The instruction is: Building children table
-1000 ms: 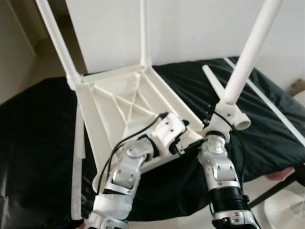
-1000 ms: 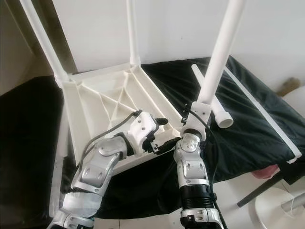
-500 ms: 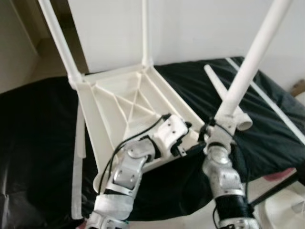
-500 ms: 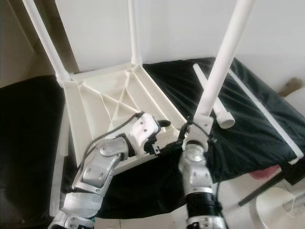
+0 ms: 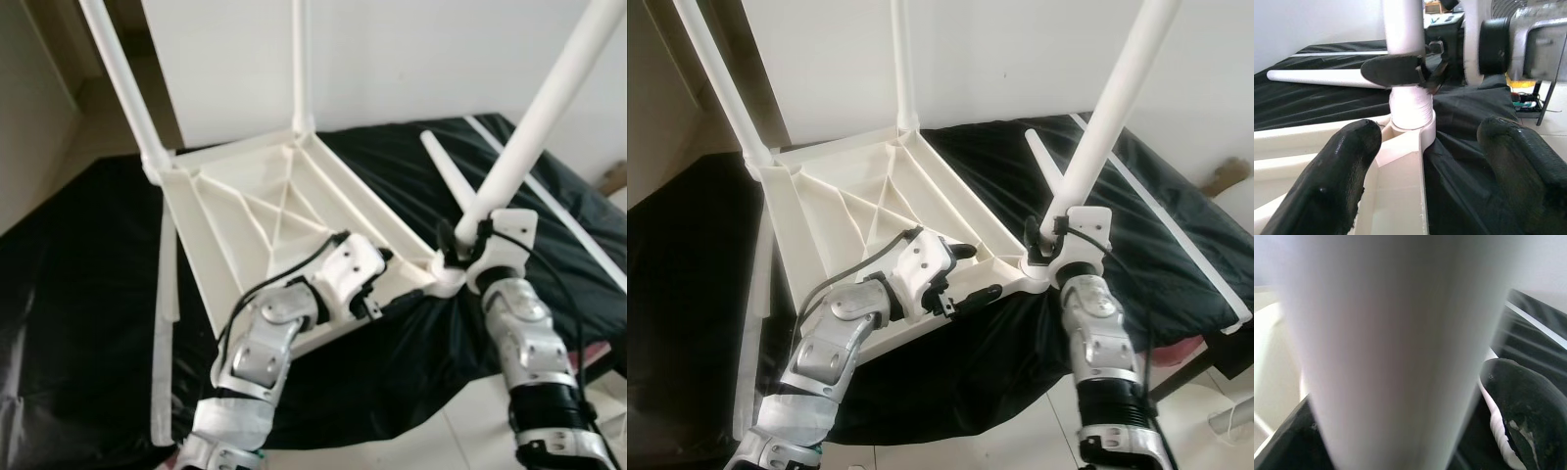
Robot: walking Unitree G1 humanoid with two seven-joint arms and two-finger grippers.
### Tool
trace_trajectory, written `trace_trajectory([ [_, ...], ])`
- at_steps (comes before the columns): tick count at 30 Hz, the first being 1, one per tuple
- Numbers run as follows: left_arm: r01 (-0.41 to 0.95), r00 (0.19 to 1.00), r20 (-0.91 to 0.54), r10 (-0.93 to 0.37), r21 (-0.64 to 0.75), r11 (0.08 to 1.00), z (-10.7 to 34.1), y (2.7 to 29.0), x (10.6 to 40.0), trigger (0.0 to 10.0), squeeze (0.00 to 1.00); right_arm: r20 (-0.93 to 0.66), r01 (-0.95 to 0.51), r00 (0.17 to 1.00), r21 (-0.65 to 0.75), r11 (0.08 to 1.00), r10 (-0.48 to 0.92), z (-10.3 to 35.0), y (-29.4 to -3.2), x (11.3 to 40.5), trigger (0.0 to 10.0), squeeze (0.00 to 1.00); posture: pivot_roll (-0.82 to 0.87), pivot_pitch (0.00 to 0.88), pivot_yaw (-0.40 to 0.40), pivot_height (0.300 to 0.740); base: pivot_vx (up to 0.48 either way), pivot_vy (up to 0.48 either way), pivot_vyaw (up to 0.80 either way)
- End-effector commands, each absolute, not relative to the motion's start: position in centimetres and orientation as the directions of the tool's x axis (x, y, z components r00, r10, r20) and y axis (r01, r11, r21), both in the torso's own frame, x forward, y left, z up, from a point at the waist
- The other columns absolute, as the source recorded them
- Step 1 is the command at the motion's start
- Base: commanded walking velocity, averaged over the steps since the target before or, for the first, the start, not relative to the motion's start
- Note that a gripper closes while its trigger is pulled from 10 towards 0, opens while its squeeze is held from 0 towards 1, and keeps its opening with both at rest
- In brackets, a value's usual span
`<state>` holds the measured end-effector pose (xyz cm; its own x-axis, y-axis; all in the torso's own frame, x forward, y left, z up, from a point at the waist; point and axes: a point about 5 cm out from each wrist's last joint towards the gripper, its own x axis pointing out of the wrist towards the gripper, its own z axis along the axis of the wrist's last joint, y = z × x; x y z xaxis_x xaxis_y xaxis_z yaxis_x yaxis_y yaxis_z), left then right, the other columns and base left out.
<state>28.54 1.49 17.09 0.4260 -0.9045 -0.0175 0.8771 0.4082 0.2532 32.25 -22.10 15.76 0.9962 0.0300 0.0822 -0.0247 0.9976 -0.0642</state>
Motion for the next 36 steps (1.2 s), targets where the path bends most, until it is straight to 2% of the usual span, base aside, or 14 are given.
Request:
trace_trajectory([
  [1,0.799,0.560,0.015,-0.829,0.255,0.544,17.4,1.7,29.4,10.0,0.00,0.086,-0.058,0.994,-0.059,0.997,0.062,15.8,-22.0,32.4,10.0,0.00,-0.05,0.000,0.015,0.740,0.000,0.000,0.00],
  [5,0.799,0.559,0.015,-0.829,0.256,0.544,17.4,1.7,29.5,10.0,0.00,0.076,-0.142,0.986,-0.105,0.984,0.151,15.9,-22.3,32.6,10.0,0.00,-0.06,0.005,0.027,0.740,0.000,0.000,0.00],
  [8,0.802,0.555,0.014,-0.832,0.258,0.539,17.5,1.7,29.6,10.0,0.00,0.052,-0.280,0.954,-0.198,0.939,0.295,16.3,-22.3,33.5,10.0,0.00,-0.06,0.006,0.039,0.740,0.000,0.000,0.00],
  [10,0.803,0.553,0.014,-0.833,0.258,0.537,17.6,1.7,29.6,10.0,0.00,0.044,-0.312,0.943,-0.225,0.923,0.329,16.3,-22.1,33.8,10.0,0.00,-0.06,0.006,0.039,0.740,0.000,0.000,0.00],
  [11,0.804,0.551,0.015,-0.834,0.259,0.536,17.6,1.6,29.6,10.0,0.00,0.032,-0.338,0.934,-0.236,0.911,0.355,16.3,-22.0,34.1,8.3,0.00,-0.06,0.006,0.040,0.740,0.000,0.000,0.00],
  [13,0.804,0.550,0.016,-0.835,0.259,0.534,17.6,1.6,29.6,10.0,0.00,0.025,-0.353,0.929,-0.241,0.904,0.369,16.3,-22.0,34.3,8.3,0.00,-0.06,0.005,0.042,0.740,0.000,0.000,0.00],
  [14,0.804,0.549,0.017,-0.836,0.260,0.534,17.7,1.5,29.7,10.0,0.00,-0.004,-0.374,0.923,-0.233,0.898,0.384,16.0,-22.1,34.8,0.0,0.00,-0.06,0.002,0.044,0.740,0.000,0.000,0.00],
  [22,0.798,0.556,0.020,-0.831,0.266,0.540,17.9,1.7,29.8,10.0,0.00,-0.047,-0.458,0.888,-0.176,0.871,0.458,15.4,-22.3,35.3,0.0,0.00,-0.04,0.000,0.038,0.740,0.000,0.000,0.00],
  [31,0.796,0.558,0.022,-0.829,0.268,0.543,18.0,1.8,29.7,10.0,0.00,-0.089,-0.475,0.880,-0.144,0.868,0.467,14.6,-22.6,35.4,0.0,0.00,-0.04,0.000,0.039,0.740,0.000,0.000,0.00],
  [32,0.796,0.558,0.022,-0.830,0.268,0.542,18.0,1.8,29.7,10.0,0.00,-0.101,-0.472,0.881,-0.134,0.871,0.462,14.3,-22.7,35.4,2.0,0.00,-0.04,0.000,0.040,0.740,0.000,0.000,0.00],
  [33,0.797,0.557,0.022,-0.830,0.268,0.541,18.0,1.8,29.7,10.0,0.00,-0.113,-0.465,0.884,-0.116,0.878,0.453,13.9,-22.8,35.4,10.0,0.00,-0.04,0.001,0.039,0.740,0.000,0.000,0.00],
  [36,0.799,0.554,0.021,-0.832,0.268,0.538,17.9,1.7,29.6,10.0,0.00,-0.138,-0.418,0.905,-0.105,0.903,0.403,13.2,-22.8,35.5,10.0,0.00,-0.04,0.001,0.039,0.740,0.000,0.000,0.00],
])
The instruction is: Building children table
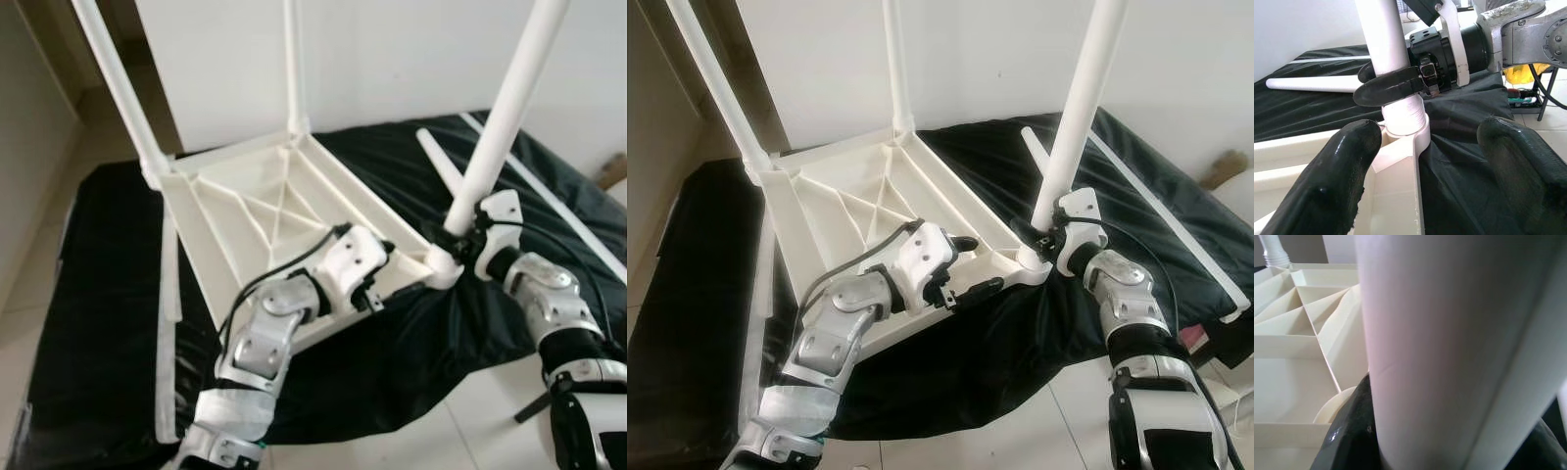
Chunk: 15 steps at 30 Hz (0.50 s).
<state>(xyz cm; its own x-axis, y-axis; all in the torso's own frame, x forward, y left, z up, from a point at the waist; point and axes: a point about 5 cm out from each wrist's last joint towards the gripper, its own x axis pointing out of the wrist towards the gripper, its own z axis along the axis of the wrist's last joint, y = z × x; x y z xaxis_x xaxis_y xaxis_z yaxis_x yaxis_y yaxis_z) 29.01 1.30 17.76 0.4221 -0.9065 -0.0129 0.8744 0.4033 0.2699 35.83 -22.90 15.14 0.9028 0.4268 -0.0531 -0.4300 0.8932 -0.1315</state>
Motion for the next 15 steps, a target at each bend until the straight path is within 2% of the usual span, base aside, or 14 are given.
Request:
trace_trajectory([
  [1,0.800,0.552,0.021,-0.833,0.267,0.537,17.9,1.7,29.6,10.0,0.00,-0.145,-0.385,0.918,-0.096,0.918,0.370,13.1,-22.8,35.6,10.0,0.00,-0.04,0.001,0.033,0.740,0.000,0.000,0.00],
  [8,0.802,0.550,0.020,-0.835,0.266,0.535,17.9,1.6,29.5,10.0,0.00,-0.152,-0.327,0.938,-0.083,0.941,0.313,12.8,-22.4,35.9,10.0,0.00,-0.04,0.001,0.033,0.740,0.000,0.000,0.00],
  [12,0.803,0.551,0.018,-0.834,0.258,0.537,17.6,1.5,29.2,10.0,0.00,-0.132,-0.220,0.968,-0.024,0.975,0.215,12.9,-20.7,35.9,10.0,0.00,-0.03,0.000,0.008,0.740,0.000,0.000,0.00],
  [15,0.803,0.552,0.018,-0.834,0.257,0.537,17.5,1.5,29.2,10.0,0.00,-0.130,-0.195,0.973,-0.015,0.981,0.192,12.9,-20.4,35.8,10.0,0.00,-0.03,0.000,0.008,0.740,0.000,0.000,0.00],
])
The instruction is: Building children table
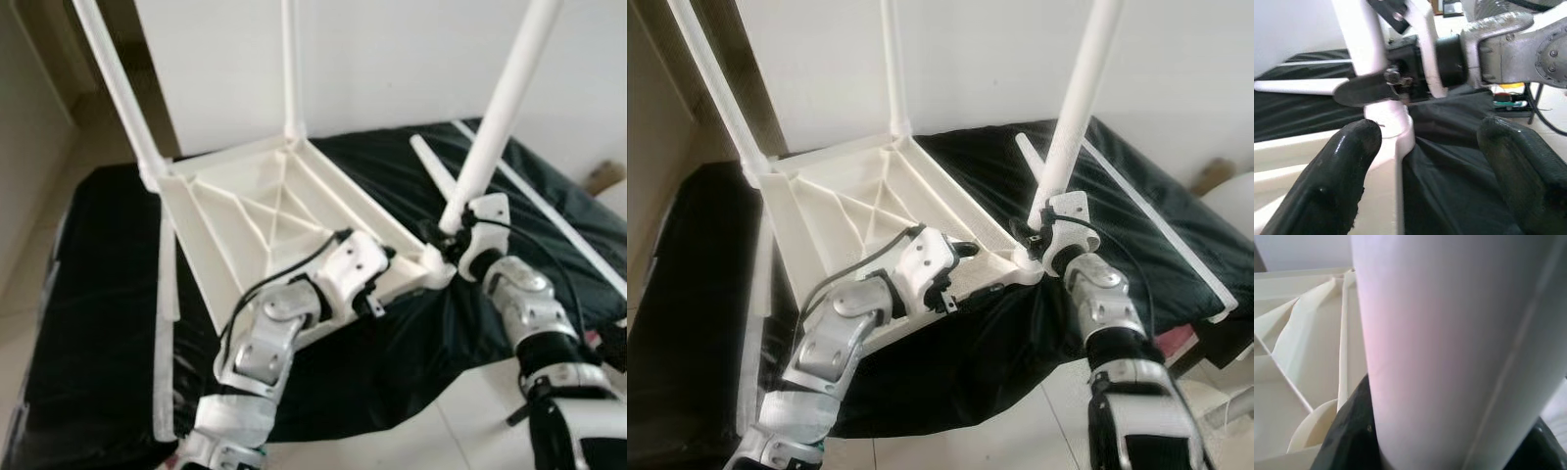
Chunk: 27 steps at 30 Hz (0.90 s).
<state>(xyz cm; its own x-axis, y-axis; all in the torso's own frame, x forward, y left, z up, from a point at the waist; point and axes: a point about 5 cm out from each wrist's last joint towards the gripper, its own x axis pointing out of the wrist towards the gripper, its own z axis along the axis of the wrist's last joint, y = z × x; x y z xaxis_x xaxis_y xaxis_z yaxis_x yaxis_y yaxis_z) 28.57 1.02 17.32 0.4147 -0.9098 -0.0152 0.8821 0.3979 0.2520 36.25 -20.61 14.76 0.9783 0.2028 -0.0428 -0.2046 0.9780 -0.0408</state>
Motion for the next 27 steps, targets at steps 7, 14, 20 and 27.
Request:
trace_trajectory([
  [7,0.807,0.549,0.017,-0.836,0.252,0.535,17.4,1.4,29.0,10.0,0.00,-0.139,0.039,0.990,0.018,0.999,-0.036,13.3,-18.9,35.4,10.0,0.00,-0.04,0.000,-0.001,0.740,0.000,0.000,0.00],
  [14,0.805,0.552,0.016,-0.834,0.250,0.538,17.2,1.4,28.7,10.0,0.00,-0.159,0.225,0.963,0.039,0.973,-0.217,12.9,-16.7,33.2,10.0,0.00,-0.03,0.001,-0.012,0.740,0.000,0.000,0.00],
  [20,0.806,0.552,0.014,-0.834,0.246,0.538,17.1,1.5,28.6,10.0,0.00,-0.166,0.340,0.930,0.042,0.940,-0.329,12.7,-16.2,32.2,10.0,0.00,-0.03,0.009,-0.015,0.740,0.000,0.000,0.00],
  [27,0.808,0.550,0.010,-0.835,0.247,0.535,17.1,1.6,28.7,10.0,0.00,-0.192,0.405,0.905,0.106,0.908,-0.381,12.7,-14.8,31.2,10.0,0.00,-0.04,0.007,-0.004,0.740,0.000,0.000,0.00],
])
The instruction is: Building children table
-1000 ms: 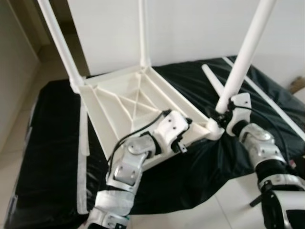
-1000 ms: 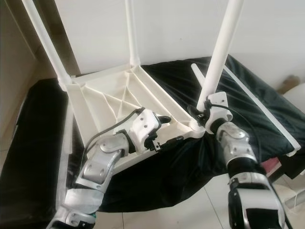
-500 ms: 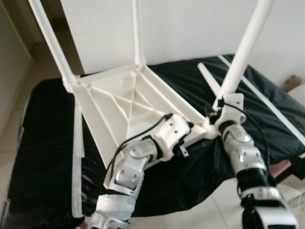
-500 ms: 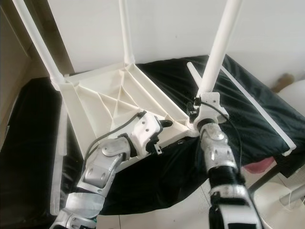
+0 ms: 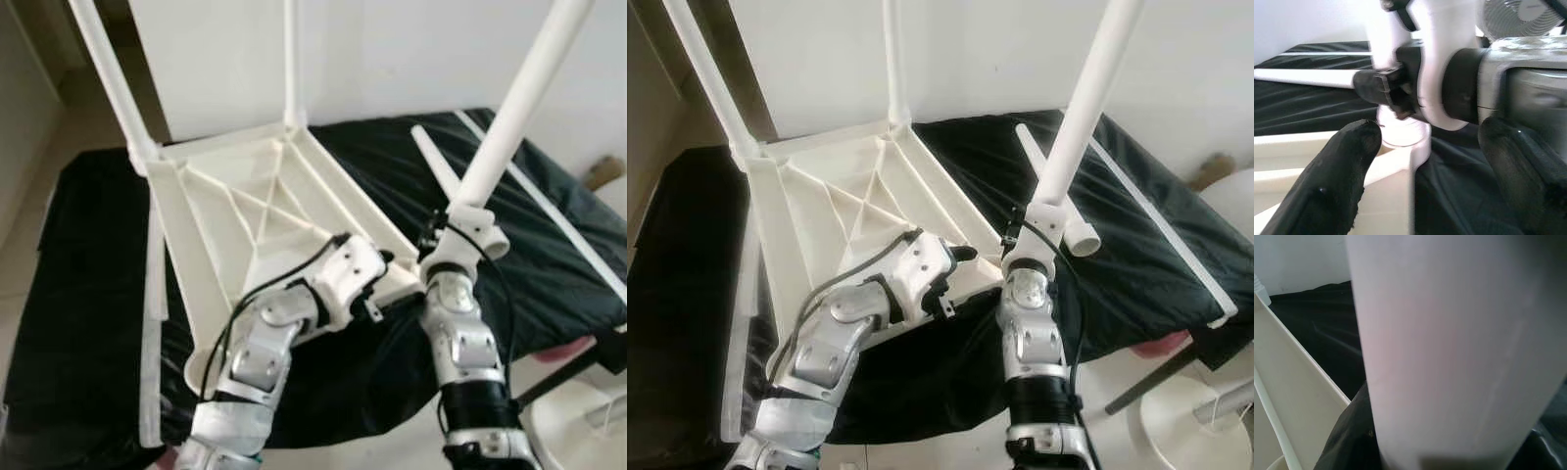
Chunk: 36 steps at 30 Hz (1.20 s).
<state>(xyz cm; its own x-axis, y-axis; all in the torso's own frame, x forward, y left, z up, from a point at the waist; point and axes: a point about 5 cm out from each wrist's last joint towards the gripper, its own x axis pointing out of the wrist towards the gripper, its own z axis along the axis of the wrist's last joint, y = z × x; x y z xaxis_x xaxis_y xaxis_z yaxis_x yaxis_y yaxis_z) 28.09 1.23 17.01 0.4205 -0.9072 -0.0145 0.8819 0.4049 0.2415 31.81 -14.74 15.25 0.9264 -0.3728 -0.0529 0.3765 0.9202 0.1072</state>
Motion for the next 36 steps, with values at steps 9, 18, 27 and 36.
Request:
trace_trajectory([
  [9,0.811,0.539,-0.001,-0.842,0.272,0.519,17.5,2.1,29.1,10.0,0.00,-0.077,0.355,0.934,0.084,0.931,-0.349,14.5,-15.2,30.2,10.0,0.05,-0.04,0.006,0.020,0.740,0.000,0.000,0.00],
  [18,0.812,0.532,-0.004,-0.847,0.285,0.509,17.5,2.0,29.3,10.0,0.00,0.028,0.222,0.974,0.088,0.971,-0.225,15.9,-17.0,29.9,10.0,1.00,-0.05,0.000,0.025,0.740,0.000,0.000,0.00],
  [27,0.817,0.508,-0.007,-0.861,0.320,0.480,17.9,1.2,29.5,10.0,0.00,0.062,-0.014,0.998,0.021,1.000,0.013,16.6,-19.4,30.6,10.0,0.00,-0.06,0.000,0.042,0.740,0.000,0.000,0.00],
  [36,0.827,0.493,-0.018,-0.870,0.320,0.462,17.8,1.4,29.4,10.0,0.00,0.013,-0.335,0.941,-0.099,0.937,0.338,15.9,-19.7,31.1,10.0,0.00,-0.05,0.000,0.040,0.740,0.000,0.000,0.00],
])
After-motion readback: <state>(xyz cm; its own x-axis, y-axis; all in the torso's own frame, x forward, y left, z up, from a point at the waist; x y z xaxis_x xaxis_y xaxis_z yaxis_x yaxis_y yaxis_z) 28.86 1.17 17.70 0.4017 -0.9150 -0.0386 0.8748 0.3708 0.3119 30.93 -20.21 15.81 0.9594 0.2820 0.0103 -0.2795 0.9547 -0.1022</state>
